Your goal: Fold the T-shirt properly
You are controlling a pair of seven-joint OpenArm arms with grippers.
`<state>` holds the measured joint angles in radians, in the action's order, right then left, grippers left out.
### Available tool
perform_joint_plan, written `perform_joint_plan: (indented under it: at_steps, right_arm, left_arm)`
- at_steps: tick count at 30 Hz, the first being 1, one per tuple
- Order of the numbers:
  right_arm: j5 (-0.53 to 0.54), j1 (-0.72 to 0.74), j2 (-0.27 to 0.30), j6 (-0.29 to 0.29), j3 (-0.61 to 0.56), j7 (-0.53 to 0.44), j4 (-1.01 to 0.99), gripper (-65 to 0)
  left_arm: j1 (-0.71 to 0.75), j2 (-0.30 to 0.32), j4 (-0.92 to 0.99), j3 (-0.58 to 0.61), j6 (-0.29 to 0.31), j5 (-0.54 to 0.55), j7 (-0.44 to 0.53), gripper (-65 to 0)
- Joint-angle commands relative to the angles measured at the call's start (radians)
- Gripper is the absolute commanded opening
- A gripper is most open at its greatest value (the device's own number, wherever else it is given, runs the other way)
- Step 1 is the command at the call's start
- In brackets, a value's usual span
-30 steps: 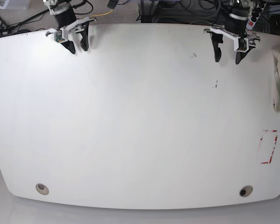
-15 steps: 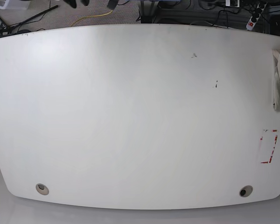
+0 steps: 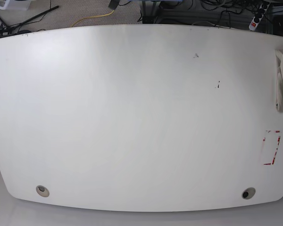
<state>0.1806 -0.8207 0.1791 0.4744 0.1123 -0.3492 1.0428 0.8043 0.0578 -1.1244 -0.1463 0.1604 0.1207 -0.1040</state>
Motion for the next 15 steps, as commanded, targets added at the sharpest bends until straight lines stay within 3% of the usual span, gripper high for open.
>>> perform_joint_plan:
  at_steps: [1,5,15]
  right_arm:
    - [0.000,0.039,0.007,0.008,0.002,-0.014,-0.112,-38.8]
    - [0.000,0.128,0.007,0.008,0.002,-0.012,-0.255,-38.8]
    - [0.000,0.324,0.006,0.007,0.002,-0.006,-0.528,-38.8]
  left_arm:
    - [-0.032,0.006,0.105,0.034,0.003,0.000,0.031,-26.5]
    - [-0.124,0.026,0.275,0.067,0.003,0.000,0.074,-26.5]
    - [-0.360,0.053,0.571,0.099,0.003,0.000,0.077,-26.5]
